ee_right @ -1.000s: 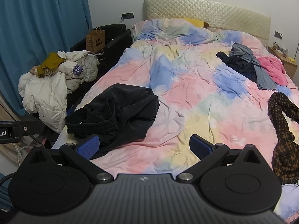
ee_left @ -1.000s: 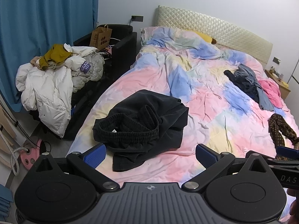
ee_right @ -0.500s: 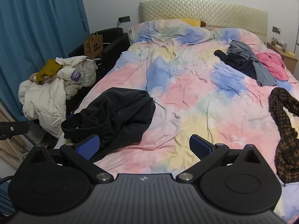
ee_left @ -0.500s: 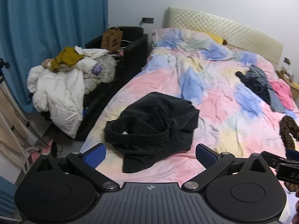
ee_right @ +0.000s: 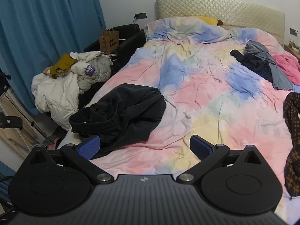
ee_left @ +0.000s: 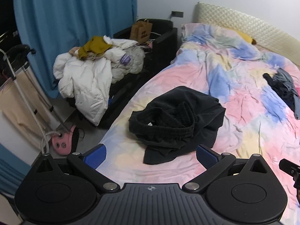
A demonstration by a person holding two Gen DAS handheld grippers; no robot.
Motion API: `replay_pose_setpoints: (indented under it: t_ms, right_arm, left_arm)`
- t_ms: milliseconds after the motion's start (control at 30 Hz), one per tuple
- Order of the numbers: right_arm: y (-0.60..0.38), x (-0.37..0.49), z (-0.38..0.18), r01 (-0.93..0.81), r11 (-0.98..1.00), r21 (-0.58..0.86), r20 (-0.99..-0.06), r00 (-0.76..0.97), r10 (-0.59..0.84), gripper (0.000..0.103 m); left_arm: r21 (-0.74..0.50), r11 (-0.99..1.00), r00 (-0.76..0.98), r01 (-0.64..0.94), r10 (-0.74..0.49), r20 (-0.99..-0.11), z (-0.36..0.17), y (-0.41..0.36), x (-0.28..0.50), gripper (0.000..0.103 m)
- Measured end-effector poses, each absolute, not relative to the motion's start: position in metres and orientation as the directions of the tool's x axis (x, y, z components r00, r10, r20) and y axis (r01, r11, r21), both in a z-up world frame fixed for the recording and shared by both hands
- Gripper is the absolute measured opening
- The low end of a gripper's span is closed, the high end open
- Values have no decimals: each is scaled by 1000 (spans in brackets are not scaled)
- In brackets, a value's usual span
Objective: Fold clothes
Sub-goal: 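Lower both grippers onto the black sweatpants and close them on the waistband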
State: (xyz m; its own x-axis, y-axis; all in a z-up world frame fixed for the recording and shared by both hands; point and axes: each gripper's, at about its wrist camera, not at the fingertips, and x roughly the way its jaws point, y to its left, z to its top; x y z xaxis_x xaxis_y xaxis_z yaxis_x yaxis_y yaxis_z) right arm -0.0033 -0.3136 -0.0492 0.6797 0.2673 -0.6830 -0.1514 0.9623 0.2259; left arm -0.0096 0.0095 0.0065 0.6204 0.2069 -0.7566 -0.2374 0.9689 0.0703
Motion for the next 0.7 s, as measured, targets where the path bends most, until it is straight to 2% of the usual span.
replay_pose_setpoints:
  t_ms: [33, 200, 300, 333, 367, 567, 700]
  right_arm:
    - [-314, -1, -51, -160, 958, 238, -684, 673, 283, 101]
    - [-308, 20, -59, -177, 946, 271, -700, 638, 320, 85]
    - [-301, 39, -65, -178, 930, 321, -703, 613, 360, 73]
    - [-297, 48, -67, -171, 926, 337, -708, 602, 369, 63]
    - [-294, 56, -70, -162, 921, 354, -711, 593, 378, 60]
    - [-264, 113, -81, -103, 889, 446, -715, 556, 423, 46]
    - [-234, 155, -93, -77, 903, 422, -748, 533, 395, 44]
  left_arm:
    - [69, 967, 614, -243, 209, -761, 5, 10, -9, 103]
    - [67, 967, 586, -245, 203, -785, -10, 25, 6, 103]
    - [40, 972, 558, -233, 167, -813, -30, 46, 33, 103]
    - [31, 973, 548, -230, 155, -822, -36, 53, 42, 103]
    - [21, 974, 538, -226, 143, -830, -42, 60, 52, 103]
    - [-21, 973, 508, -231, 102, -855, -90, 127, 132, 103]
    - [-49, 975, 480, -219, 64, -875, -127, 164, 188, 98]
